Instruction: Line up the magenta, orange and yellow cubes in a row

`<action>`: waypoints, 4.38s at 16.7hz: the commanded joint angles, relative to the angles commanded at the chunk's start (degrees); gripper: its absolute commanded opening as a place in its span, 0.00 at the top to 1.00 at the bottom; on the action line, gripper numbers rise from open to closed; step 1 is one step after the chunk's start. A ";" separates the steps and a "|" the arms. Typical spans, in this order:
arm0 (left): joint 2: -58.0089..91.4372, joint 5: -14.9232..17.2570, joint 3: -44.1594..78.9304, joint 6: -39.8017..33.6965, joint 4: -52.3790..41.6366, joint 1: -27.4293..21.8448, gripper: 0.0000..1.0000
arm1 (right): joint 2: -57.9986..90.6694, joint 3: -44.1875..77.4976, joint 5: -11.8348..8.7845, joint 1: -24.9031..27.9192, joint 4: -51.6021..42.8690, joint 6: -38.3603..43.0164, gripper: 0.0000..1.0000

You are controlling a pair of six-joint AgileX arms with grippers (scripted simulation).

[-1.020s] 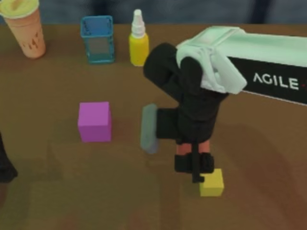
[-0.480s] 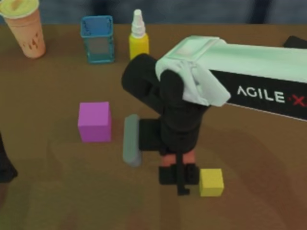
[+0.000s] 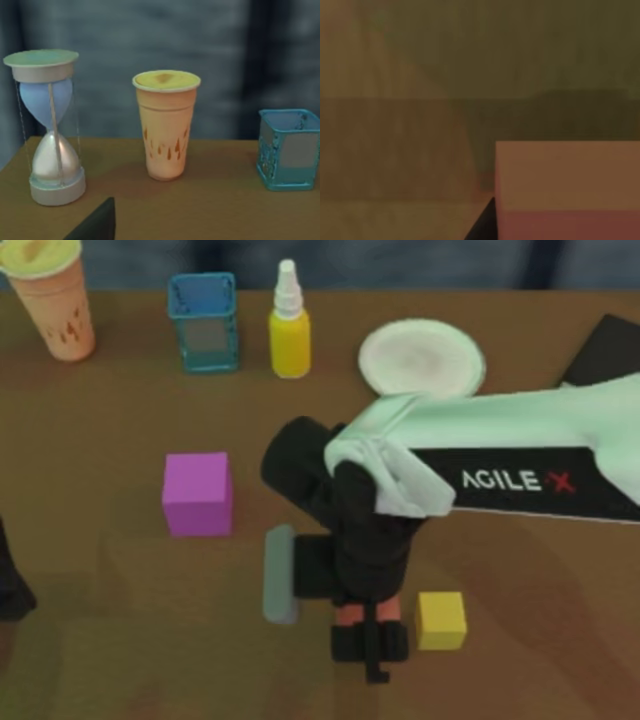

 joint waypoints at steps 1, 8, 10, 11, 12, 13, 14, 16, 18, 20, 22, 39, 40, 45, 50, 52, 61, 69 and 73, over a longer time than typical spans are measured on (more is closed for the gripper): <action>0.00 0.00 0.00 0.00 0.00 0.00 0.00 | 0.07 -0.10 0.00 0.01 0.12 0.00 1.00; 0.00 0.00 0.00 0.00 0.00 0.00 0.00 | 0.07 -0.10 0.00 0.01 0.12 0.00 0.70; 0.00 0.00 0.00 0.00 0.00 0.00 0.00 | 0.07 -0.10 0.00 0.01 0.12 0.00 0.55; 0.00 0.00 0.00 0.00 0.00 0.00 0.00 | 0.07 -0.10 0.00 0.01 0.12 0.00 0.47; 0.00 0.00 0.00 0.00 0.00 0.00 0.00 | 0.07 -0.10 0.00 0.01 0.12 0.00 0.40; 0.00 0.00 0.00 0.00 0.00 0.00 0.00 | 0.07 -0.10 0.00 0.01 0.12 0.00 0.32; 0.00 0.00 0.00 0.00 0.00 0.00 0.00 | 0.07 -0.10 0.00 0.01 0.12 0.00 0.25; 0.00 0.00 0.00 0.00 0.00 0.00 0.00 | 0.07 -0.10 0.00 0.01 0.12 0.00 0.10; 0.00 0.00 0.00 0.00 0.00 0.00 0.00 | 0.07 -0.10 0.00 0.01 0.12 0.00 0.00; 0.00 0.00 0.00 0.00 0.00 0.00 0.00 | 0.07 -0.10 0.00 0.01 0.12 0.00 0.00; 0.00 0.00 0.00 0.00 0.00 0.00 0.00 | 0.07 -0.10 0.00 0.01 0.12 0.00 0.00; 0.01 0.00 0.01 -0.01 -0.01 0.00 0.00 | -4.96 8.55 -0.04 0.06 -13.72 -0.21 0.00; 0.01 0.00 0.01 -0.01 -0.01 0.00 0.00 | -4.96 8.55 -0.04 0.06 -13.72 -0.21 0.00; 8.93 0.19 8.84 -1.98 -5.69 -2.02 0.00 | -13.56 2.23 -0.44 -4.17 -7.55 2.97 0.00; 32.83 0.05 29.20 -6.29 -18.75 -5.93 0.00 | -34.49 -14.04 -1.32 -13.60 4.62 10.29 0.00; 45.62 0.01 38.70 -8.33 -25.21 -7.81 0.00 | -44.66 -22.31 -1.62 -17.99 9.96 13.81 0.00; 99.59 0.27 79.26 -17.21 -53.67 -16.52 0.00 | -94.74 -62.27 -1.28 -37.73 34.46 30.90 0.00; 124.01 0.18 100.67 -21.56 -66.31 -20.87 0.00 | -121.11 -81.49 0.13 -47.40 49.03 40.67 0.00; 124.83 0.16 101.61 -21.73 -66.77 -21.04 0.00 | -122.10 -82.20 0.21 -47.79 49.71 41.10 0.00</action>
